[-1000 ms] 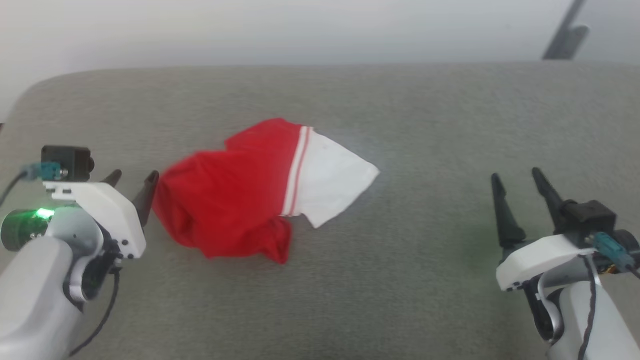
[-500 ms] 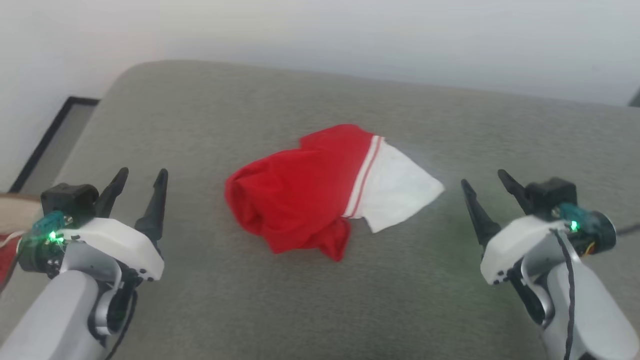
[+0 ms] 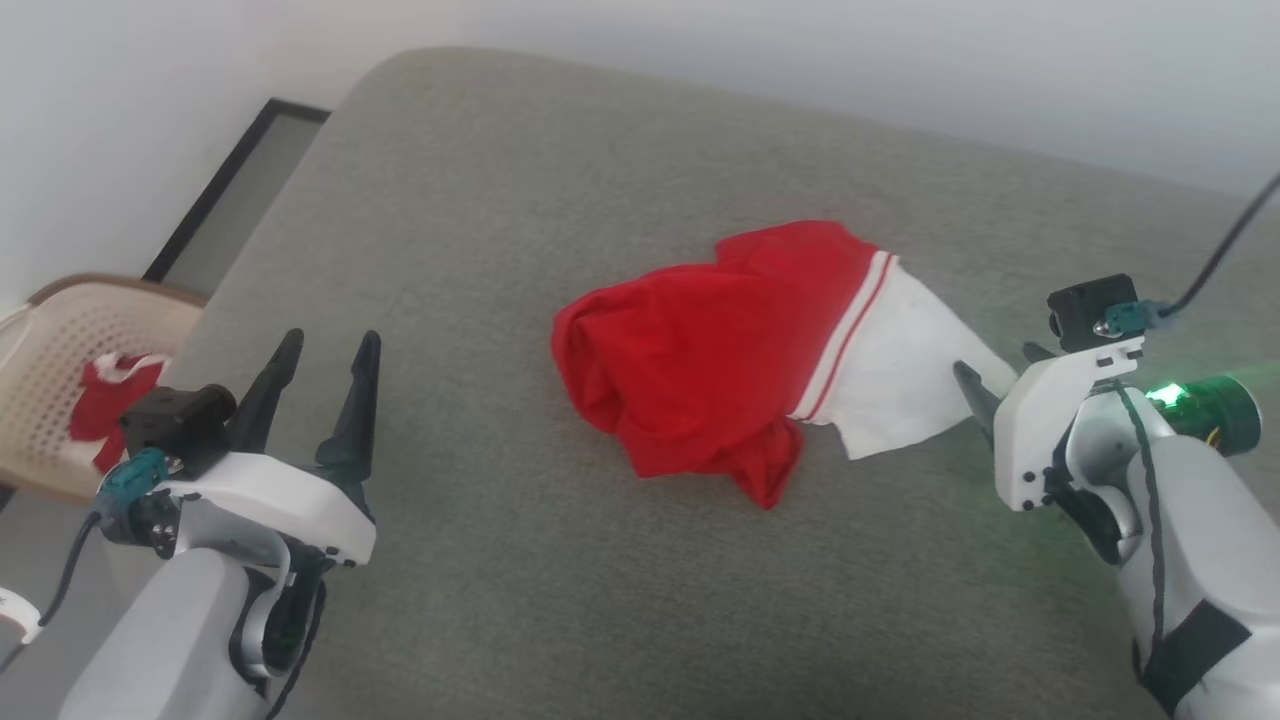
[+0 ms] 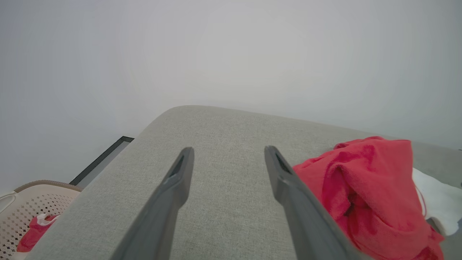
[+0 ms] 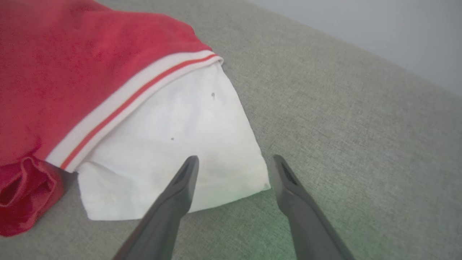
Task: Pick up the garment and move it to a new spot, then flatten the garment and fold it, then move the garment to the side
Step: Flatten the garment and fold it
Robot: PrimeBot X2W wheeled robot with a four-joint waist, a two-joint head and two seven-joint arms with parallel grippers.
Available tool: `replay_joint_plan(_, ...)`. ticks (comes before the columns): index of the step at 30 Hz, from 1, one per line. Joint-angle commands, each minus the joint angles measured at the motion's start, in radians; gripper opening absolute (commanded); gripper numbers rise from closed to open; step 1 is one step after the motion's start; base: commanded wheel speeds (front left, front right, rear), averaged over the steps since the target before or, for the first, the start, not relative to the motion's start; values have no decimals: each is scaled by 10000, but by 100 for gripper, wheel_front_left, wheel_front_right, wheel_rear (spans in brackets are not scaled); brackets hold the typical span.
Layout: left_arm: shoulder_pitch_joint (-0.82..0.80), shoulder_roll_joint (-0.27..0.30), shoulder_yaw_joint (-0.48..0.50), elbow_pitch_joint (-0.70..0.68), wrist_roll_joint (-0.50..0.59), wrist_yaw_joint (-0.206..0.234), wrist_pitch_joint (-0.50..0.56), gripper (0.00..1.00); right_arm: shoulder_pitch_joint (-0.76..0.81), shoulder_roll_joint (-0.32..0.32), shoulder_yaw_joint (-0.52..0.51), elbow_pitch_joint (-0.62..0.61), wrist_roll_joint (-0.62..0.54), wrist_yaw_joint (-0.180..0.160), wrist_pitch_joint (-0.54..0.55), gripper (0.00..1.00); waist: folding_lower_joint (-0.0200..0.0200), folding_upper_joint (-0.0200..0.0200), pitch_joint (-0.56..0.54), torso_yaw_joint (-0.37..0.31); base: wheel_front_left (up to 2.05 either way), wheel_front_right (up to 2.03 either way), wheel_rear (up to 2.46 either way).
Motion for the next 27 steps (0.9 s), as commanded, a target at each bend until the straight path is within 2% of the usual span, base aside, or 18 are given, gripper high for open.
replay_joint_plan(1, -98, -39, 52, 17, 162, -31, -59, 100, -102, -47, 12, 98, -10, 1, 71, 100, 0, 0, 132, 168, 0, 0, 0)
replay_joint_plan(9, -8, -695, 863, -24, 758, -280, -96, 100, -660, 20, -51, 1737, -57, 3, 1371, 100, 0, 0, 311, 545, 0, 0, 0)
replay_joint_plan(12, 172, -949, 1327, -78, 932, -434, -97, 100, -767, 86, 165, 2135, -165, 3, 1545, 99, 0, 0, 323, 596, 0, 0, 0)
replay_joint_plan(13, 308, -1043, 1581, -82, 1184, -538, -100, 100, -868, 75, 287, 2280, -252, 3, 1461, 0, 0, 0, 296, 592, 0, 0, 0)
replay_joint_plan(19, 827, -1374, 2635, -290, 1765, -765, -100, 100, -946, 40, 567, 2253, 117, 1, 1222, 0, 0, 0, 31, 331, 0, 0, 0)
replay_joint_plan(23, 1256, -1491, 3211, -361, 2085, -950, -100, 100, -757, -200, 775, 1860, 549, 1, 1239, 0, 0, 0, -208, 51, 0, 0, 0)
replay_joint_plan(27, 1644, -1550, 3758, -496, 2277, -1092, -100, 100, -303, -729, 889, 1179, 1010, 1, 1446, 0, 0, 0, -403, -311, 0, 0, 0)
